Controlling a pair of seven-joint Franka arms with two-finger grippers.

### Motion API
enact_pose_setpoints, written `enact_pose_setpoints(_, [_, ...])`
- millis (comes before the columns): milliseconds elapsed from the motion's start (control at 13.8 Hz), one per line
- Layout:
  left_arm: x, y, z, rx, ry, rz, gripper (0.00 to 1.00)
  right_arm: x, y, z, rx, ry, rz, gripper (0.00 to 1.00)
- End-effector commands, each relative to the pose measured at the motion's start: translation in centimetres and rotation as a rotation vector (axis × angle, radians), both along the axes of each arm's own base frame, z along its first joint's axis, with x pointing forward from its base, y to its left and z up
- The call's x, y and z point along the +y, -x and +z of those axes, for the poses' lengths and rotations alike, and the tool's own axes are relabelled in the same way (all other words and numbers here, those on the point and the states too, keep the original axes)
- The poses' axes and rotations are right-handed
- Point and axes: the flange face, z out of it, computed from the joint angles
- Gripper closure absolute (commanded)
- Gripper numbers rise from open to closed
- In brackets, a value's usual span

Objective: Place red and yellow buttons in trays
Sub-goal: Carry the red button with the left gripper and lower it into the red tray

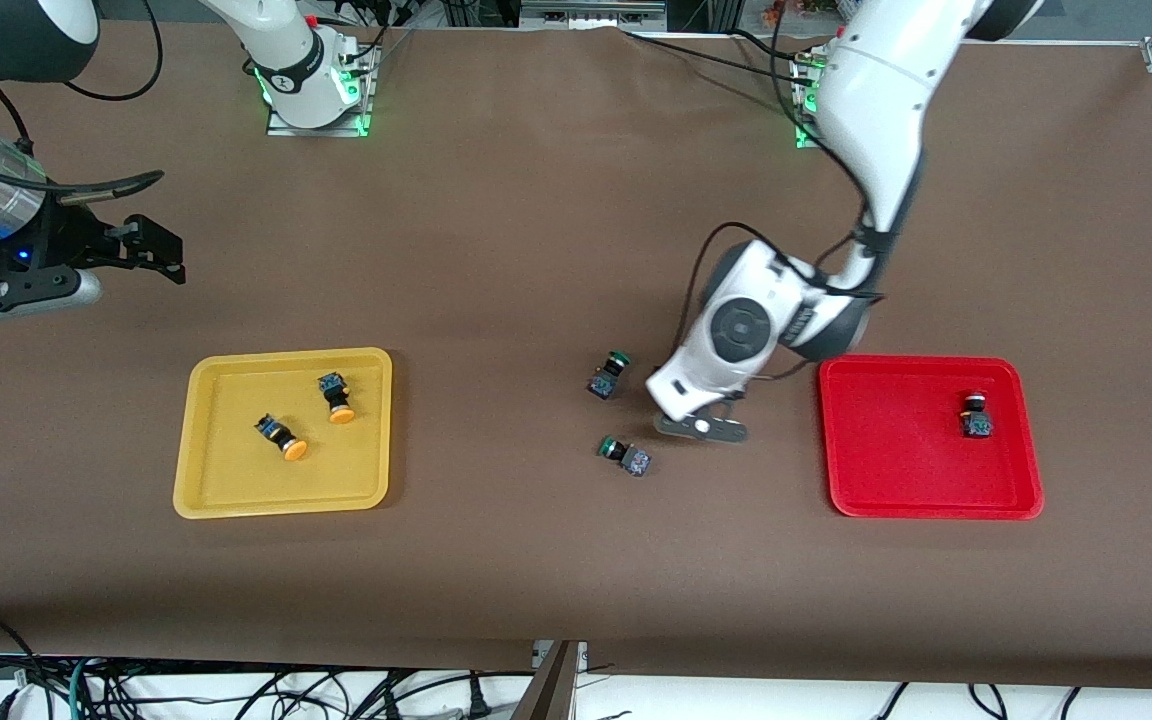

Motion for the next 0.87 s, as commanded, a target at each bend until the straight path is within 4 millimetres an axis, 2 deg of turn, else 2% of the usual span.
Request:
enact_pose_setpoints(0, [10.0,-2.6,5.1,0.018,0.001,0.02,0.97,-0.6,-0.9,0.1,-0.01,-0.003,-0.021,0.0])
enact_pose_setpoints(145, [14.7,-3.4,5.3,0.037,-0.003,0.045,0.96,-0.4,-1.5,0.6,-0.059,-0.003,-0.015,0.0])
enact_pose_setpoints(291, [20.2,-4.0,5.2,0.057,0.0,0.071,0.96,-0.7,-1.5,0.5,-0.057,-0.006,-0.023,0.0])
enact_pose_setpoints(364, [23.5,-3.9,4.4,0.074,0.006,0.06,0.96,-0.7,-1.5,0.5,-0.057,-0.006,-0.023,0.0])
enact_pose_setpoints(509, [28.2,-3.0,2.4,0.094,0.017,0.054,0.96,-0.5,-1.4,0.5,-0.054,-0.007,-0.019,0.0])
enact_pose_setpoints(655, [29.3,-1.9,0.4,0.087,0.023,0.037,0.96,-0.7,-1.5,0.4,-0.054,-0.007,-0.022,0.0])
enact_pose_setpoints(800, [29.2,0.0,-1.4,0.066,0.021,0.037,0.96,-0.7,-1.5,0.6,-0.062,-0.008,-0.022,0.0])
